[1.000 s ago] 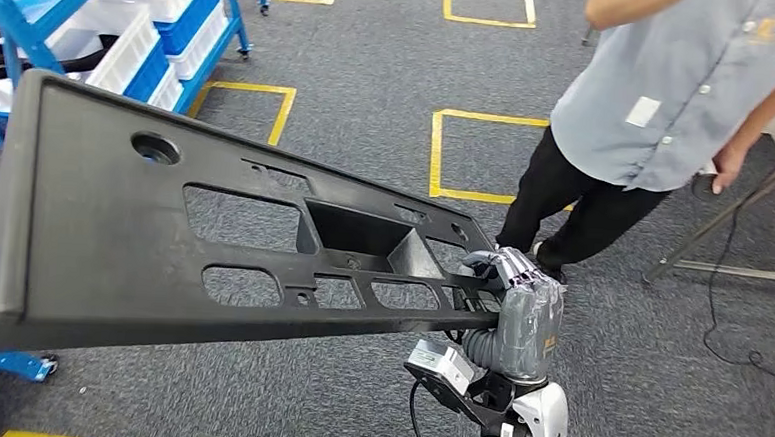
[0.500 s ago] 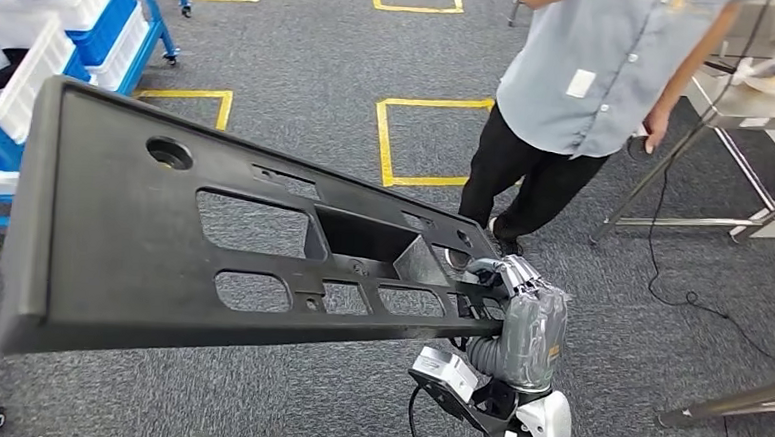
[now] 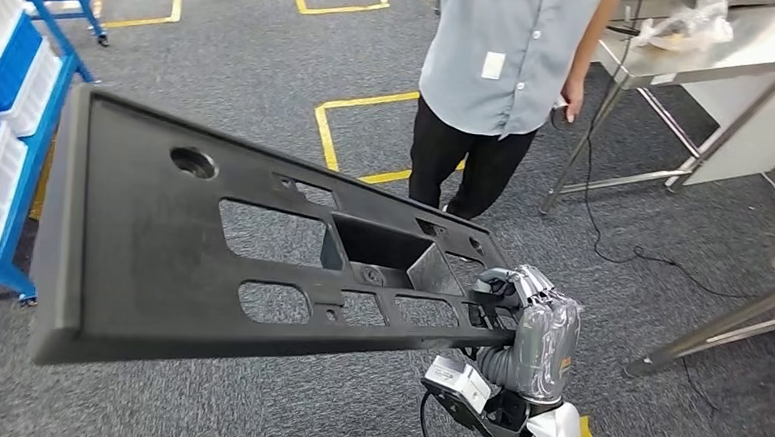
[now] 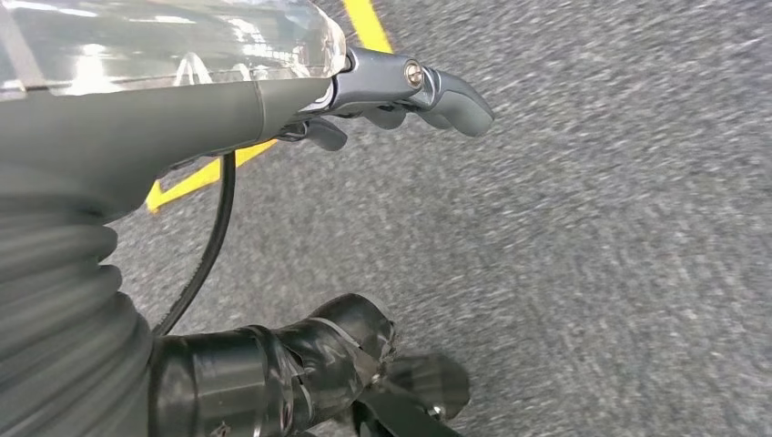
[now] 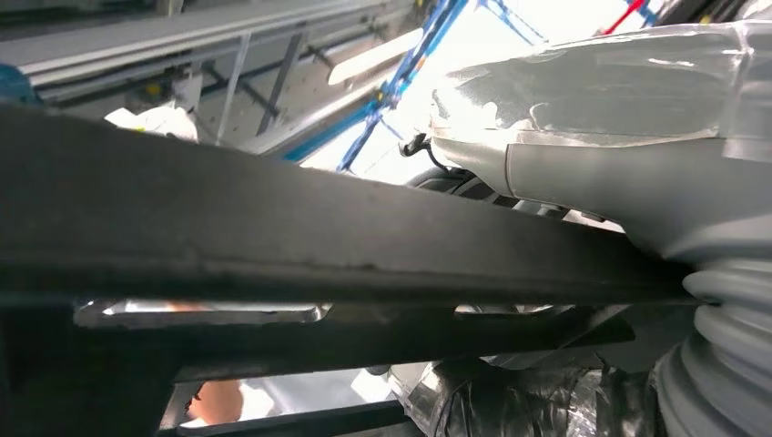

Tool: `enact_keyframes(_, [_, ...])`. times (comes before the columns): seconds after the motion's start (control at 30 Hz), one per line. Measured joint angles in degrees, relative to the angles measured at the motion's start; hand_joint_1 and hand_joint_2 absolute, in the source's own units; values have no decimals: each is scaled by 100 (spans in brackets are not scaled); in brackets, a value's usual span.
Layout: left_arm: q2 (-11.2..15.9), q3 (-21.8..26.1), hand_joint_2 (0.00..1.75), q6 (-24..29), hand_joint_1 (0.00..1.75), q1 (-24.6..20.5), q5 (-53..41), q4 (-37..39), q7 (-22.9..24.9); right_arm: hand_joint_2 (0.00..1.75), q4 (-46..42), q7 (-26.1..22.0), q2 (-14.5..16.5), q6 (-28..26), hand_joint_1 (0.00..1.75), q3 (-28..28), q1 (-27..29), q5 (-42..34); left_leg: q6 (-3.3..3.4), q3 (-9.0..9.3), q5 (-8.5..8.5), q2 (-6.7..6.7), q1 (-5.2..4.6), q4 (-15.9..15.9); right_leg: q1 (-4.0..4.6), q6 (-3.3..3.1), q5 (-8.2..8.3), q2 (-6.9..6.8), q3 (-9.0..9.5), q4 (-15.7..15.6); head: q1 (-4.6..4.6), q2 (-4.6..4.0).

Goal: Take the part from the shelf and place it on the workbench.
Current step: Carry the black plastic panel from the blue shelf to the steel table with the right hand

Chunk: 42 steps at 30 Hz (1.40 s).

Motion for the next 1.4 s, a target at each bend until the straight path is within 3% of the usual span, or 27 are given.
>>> enact_keyframes(0.03, [3, 1, 175, 1, 0, 3, 2, 1, -2, 175, -22, -28, 0, -1, 175, -34, 29, 1, -15, 144, 157, -151, 25, -355, -6, 41, -31, 67, -30, 67, 0, -1])
enact_keyframes(0.1, [5, 2, 175, 2, 0, 2, 10, 2, -10, 175, -85, -80, 1, -7, 175, -118, 96, 4, 3, 277, 248, -384, 52, -700, -11, 116, -62, 188, -127, 173, 0, 0])
enact_keyframes(0.13, [5, 3, 175, 2, 0, 5, 14, 2, -15, 175, -121, -101, 2, -12, 175, -165, 137, 6, 31, 281, 223, -404, 42, -710, -14, 149, -55, 249, -170, 199, 1, 0])
enact_keyframes(0.2, [7, 4, 175, 3, 0, 7, 21, 2, -20, 175, -173, -126, 1, -22, 175, -255, 226, 10, 97, 284, 240, -277, 38, -726, -27, 201, -49, 291, -212, 218, 3, 1])
enact_keyframes(0.27, [8, 4, 175, 4, 0, 7, 24, 1, -21, 175, -206, -131, 0, -28, 175, -331, 274, 11, 166, 302, 262, -136, 41, -768, -13, 251, -220, 9, -350, 503, 8, 0])
enact_keyframes(0.33, [11, 4, 175, 5, 0, 13, 24, 0, -21, 175, -230, -138, 0, -31, 175, -373, 290, 14, 215, 310, 258, 18, 17, -784, -11, 293, -571, -308, -690, 1208, 11, 0])
enact_keyframes(0.4, [17, 5, 175, 5, 0, 24, 25, 0, -20, 175, -236, -144, 0, -31, 175, -399, 314, 15, 233, 315, 240, 178, -2, -784, -20, 306, -755, -366, -985, 1789, 11, 1])
enact_keyframes(0.43, [20, 6, 175, 5, 0, 24, 26, 0, -20, 175, -237, -145, 0, -31, 175, -416, 326, 15, 237, 325, 229, 252, -10, -784, -19, 298, -686, -373, -989, 1789, 11, 1])
enact_keyframes(0.47, [21, 7, 175, 5, 0, 20, 26, 0, -20, 175, -239, -145, 0, -31, 175, -434, 334, 15, 237, 343, 215, 320, -17, -784, -12, 276, -517, -392, -868, 1553, 10, 1])
enact_keyframes(0.53, [16, 5, 175, 5, 0, 12, 26, 1, -21, 175, -258, -145, 0, -32, 175, -462, 336, 15, 230, 396, 181, 438, -32, -793, 49, 187, -151, -603, -427, 729, 10, 0])
enact_keyframes(0.57, [12, 5, 175, 5, 0, 9, 26, 1, -21, 175, -272, -148, 1, -32, 175, -471, 335, 16, 219, 414, 166, 485, -41, -798, 99, 135, -57, -739, -257, 397, 13, 0])
enact_keyframes(0.63, [3, 6, 175, 7, 0, 2, 34, 2, -20, 175, -309, -159, 2, -34, 175, -505, 360, 20, 188, 435, 148, 594, -57, -817, 183, 65, -60, -879, -160, 161, 13, 1])
enact_keyframes(0.7, [-9, 7, 175, 13, 0, -7, 47, 2, -10, 175, -367, -201, 5, -37, 175, -581, 448, 21, 144, 478, 117, 690, -65, -837, 172, 21, -32, -757, -136, 82, 13, 1])
enact_keyframes(0.77, [-18, 8, 175, 22, 0, -8, 55, 2, 0, 175, -437, -297, 15, -48, 175, -679, 535, 5, 107, 437, -44, 516, -67, -639, 110, -40, 14, -628, -52, -32, 14, -1])
enact_keyframes(0.83, [-17, 12, 175, 32, 0, 2, 66, 2, 2, 175, -490, -396, 39, -57, 175, -760, 580, -22, 84, 156, -360, 222, -62, -19, 74, -81, 34, -494, -4, -79, 12, -2])
enact_keyframes(0.87, [-16, 16, 175, 35, 0, 9, 72, 2, 2, 175, -509, -426, 53, -58, 175, -796, 601, -38, 72, -37, -496, 154, -58, 346, 72, -86, 31, -416, -3, -72, 10, -1])
enact_keyframes(0.9, [-14, 20, 175, 37, 0, 18, 79, 2, -1, 175, -529, -447, 63, -58, 175, -834, 628, -59, 61, -191, -546, 131, -53, 604, 69, -87, 24, -331, -2, -60, 10, -1])
enact_keyframes(0.93, [-12, 25, 175, 39, 0, 24, 86, 2, -3, 175, -549, -463, 69, -58, 175, -874, 655, -82, 52, -263, -479, 126, -49, 672, 63, -80, 13, -239, -1, -42, 10, -1])
enact_keyframes(1.0, [-7, 38, 175, 42, 0, 33, 92, 2, -7, 175, -590, -496, 81, -57, 175, -946, 698, -121, 41, -114, -62, 71, -33, 194, 40, -41, -27, -60, 0, 27, 10, 0])
enact_keyframes(1.07, [-1, 56, 175, 43, 0, 34, 92, 3, -7, 175, -635, -527, 104, -58, 175, -1003, 730, -145, 47, 144, 233, -182, -5, -446, 23, 24, -85, 78, -40, 135, 11, 0])
enact_keyframes(1.13, [1, 73, 175, 46, 0, 24, 89, 4, -7, 175, -697, -560, 128, -59, 175, -1069, 769, -180, 89, 225, 254, -342, -8, -660, 12, 94, -104, 177, -108, 200, 13, 0])
enact_keyframes(1.2, [-2, 86, 175, 52, 0, 14, 88, 4, -10, 175, -757, -607, 145, -60, 175, -1150, 825, -226, 157, 227, 280, -241, -16, -692, -8, 159, -92, 269, -149, 186, 11, 0])
enact_keyframes(1.23, [-2, 93, 175, 56, 0, 12, 90, 4, -13, 175, -780, -638, 152, -61, 175, -1195, 853, -247, 193, 237, 297, -184, -7, -721, -12, 188, -119, 232, -170, 209, 14, 0])
enact_keyframes(1.3, [-2, 104, 175, 61, 0, 14, 93, 4, -19, 175, -819, -708, 167, -63, 175, -1279, 885, -284, 255, 262, 328, -54, 18, -787, -24, 247, -326, -27, -333, 536, 20, -1])
enact_keyframes(1.33, [0, 108, 175, 62, 0, 17, 93, 4, -21, 175, -832, -737, 179, -63, 175, -1316, 894, -298, 272, 270, 330, 10, 15, -805, -25, 275, -490, -190, -488, 868, 22, -1])
enact_keyframes(1.4, [3, 118, 175, 62, 0, 34, 93, 4, -21, 175, -845, -772, 203, -63, 175, -1377, 920, -319, 282, 276, 316, 157, 10, -815, -42, 316, -752, -339, -825, 1544, 23, 0])
